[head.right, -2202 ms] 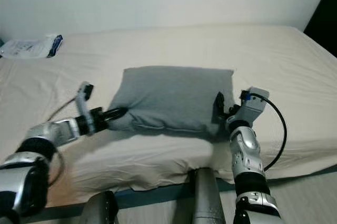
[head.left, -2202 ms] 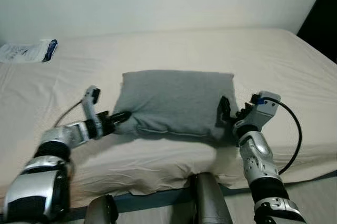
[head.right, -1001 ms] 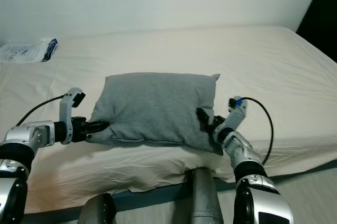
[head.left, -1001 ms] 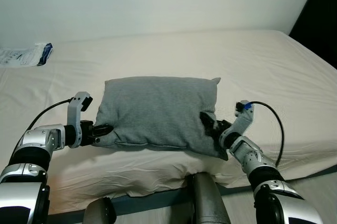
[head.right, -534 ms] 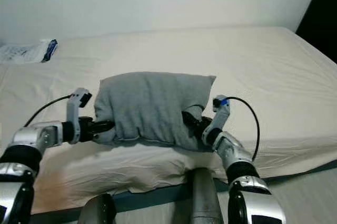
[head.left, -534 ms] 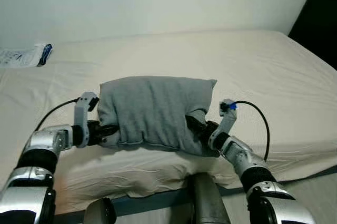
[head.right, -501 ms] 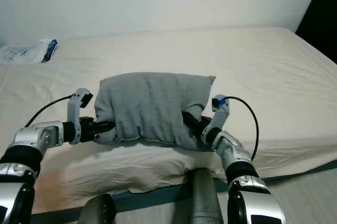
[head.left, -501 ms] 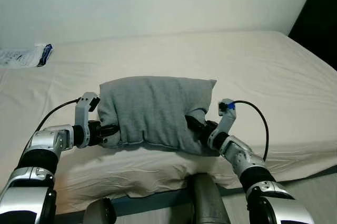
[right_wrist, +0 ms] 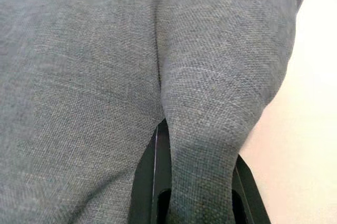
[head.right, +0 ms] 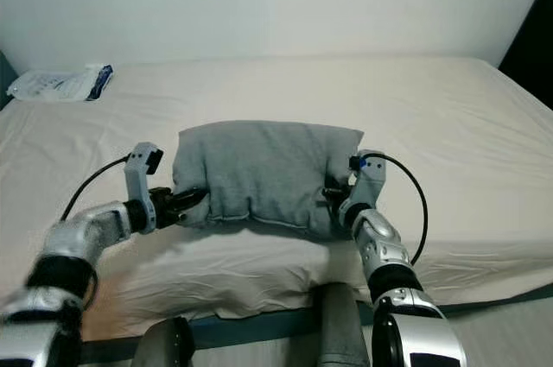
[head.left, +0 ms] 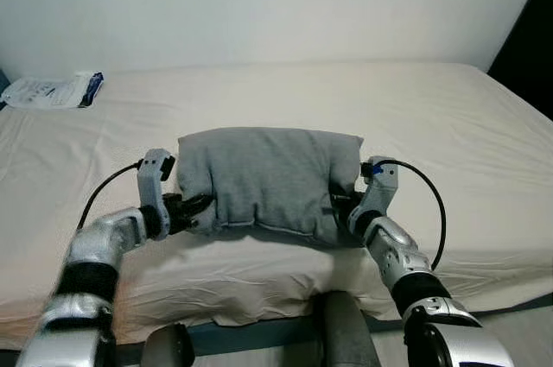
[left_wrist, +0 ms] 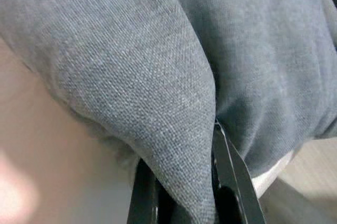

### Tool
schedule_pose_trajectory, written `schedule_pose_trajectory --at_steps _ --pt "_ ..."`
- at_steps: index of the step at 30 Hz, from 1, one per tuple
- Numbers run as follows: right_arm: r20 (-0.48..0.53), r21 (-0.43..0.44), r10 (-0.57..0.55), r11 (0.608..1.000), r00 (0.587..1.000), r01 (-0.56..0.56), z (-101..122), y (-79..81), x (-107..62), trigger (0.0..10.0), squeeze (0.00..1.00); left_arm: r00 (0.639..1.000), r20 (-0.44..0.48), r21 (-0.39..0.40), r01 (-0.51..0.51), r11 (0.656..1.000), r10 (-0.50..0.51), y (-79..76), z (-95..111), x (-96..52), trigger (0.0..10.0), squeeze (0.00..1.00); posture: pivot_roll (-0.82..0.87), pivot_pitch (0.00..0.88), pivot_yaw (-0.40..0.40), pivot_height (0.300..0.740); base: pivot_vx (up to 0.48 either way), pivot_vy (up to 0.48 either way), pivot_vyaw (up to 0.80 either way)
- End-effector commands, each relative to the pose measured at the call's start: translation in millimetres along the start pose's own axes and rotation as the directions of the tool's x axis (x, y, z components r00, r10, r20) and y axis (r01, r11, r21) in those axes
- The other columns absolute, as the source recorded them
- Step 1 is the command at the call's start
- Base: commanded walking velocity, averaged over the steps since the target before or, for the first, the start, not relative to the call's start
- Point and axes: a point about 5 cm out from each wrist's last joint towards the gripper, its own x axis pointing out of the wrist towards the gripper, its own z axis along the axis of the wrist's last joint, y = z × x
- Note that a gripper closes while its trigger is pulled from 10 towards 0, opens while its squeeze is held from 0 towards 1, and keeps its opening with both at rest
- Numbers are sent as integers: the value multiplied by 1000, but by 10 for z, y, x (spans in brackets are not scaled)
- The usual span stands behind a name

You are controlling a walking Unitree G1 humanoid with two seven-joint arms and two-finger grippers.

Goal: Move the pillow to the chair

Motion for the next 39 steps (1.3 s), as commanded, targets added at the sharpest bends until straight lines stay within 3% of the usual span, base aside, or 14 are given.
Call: schedule_pose_trajectory --at_steps 1,2,4,5,8,14,15,16,18,19,23,30,34,39 --pt "72 -58 53 997 996 -48 128 167 53 0 0 999 48 27 24 999 -26 -154 26 101 0 0 -11 0 -71 526 0 0 0" --pt "72 -58 53 997 996 -48 128 167 53 0 0 999 48 27 24 999 -26 -154 26 101 0 0 -11 0 -71 526 0 0 0" --pt "204 -146 87 988 975 -58 326 309 66 0 0 989 150 64 -23 998 13 -419 -69 217 0 0 -45 0 -50 526 0 0 0" --pt "204 -146 87 988 975 -58 326 309 66 0 0 989 150 64 -23 998 13 -419 -69 217 0 0 -45 0 -50 526 0 0 0" --pt "274 -242 204 960 940 -138 406 512 41 0 0 978 206 102 11 995 -32 -677 -59 309 0 0 -42 0 -49 526 0 0 0" --pt "260 -251 179 962 949 -112 313 480 24 0 0 967 249 63 -79 995 61 -632 -93 327 0 0 -45 0 -47 526 0 0 0" --pt "255 -252 151 964 955 -85 274 438 15 0 0 956 254 76 -167 983 143 -562 -127 319 0 0 -47 0 -47 526 0 0 0" --pt "247 -255 111 966 963 -46 223 380 2 39 0 958 219 104 -212 972 186 -526 -201 314 9059 0 -44 0 -48 526 0 0 0" --pt "247 -255 111 966 963 -46 223 380 2 39 0 958 219 104 -212 972 186 -526 -201 314 9059 0 -44 0 -48 526 0 0 0" --pt "220 -298 82 955 972 -13 156 339 -7 10000 0 952 217 154 -253 955 217 -518 -241 301 10000 0 -38 0 -51 526 0 0 0" --pt "191 -336 32 941 981 35 9 294 -47 10000 0 924 201 269 -371 889 325 -492 -378 271 10000 0 -34 0 -55 526 0 0 0" --pt "195 -359 62 933 979 12 -7 350 -53 10000 0 853 322 261 -497 828 410 -354 -241 162 10000 0 -23 0 -68 526 0 0 0" --pt "189 -384 90 923 978 -11 -32 396 -55 10000 0 843 337 245 -508 826 419 -303 -207 151 10000 0 -23 0 -70 526 0 0 0" --pt "190 -377 74 926 979 3 -31 396 -38 10000 0 885 311 300 -438 848 347 -399 -247 203 10000 0 -16 0 -75 546 0 0 0"
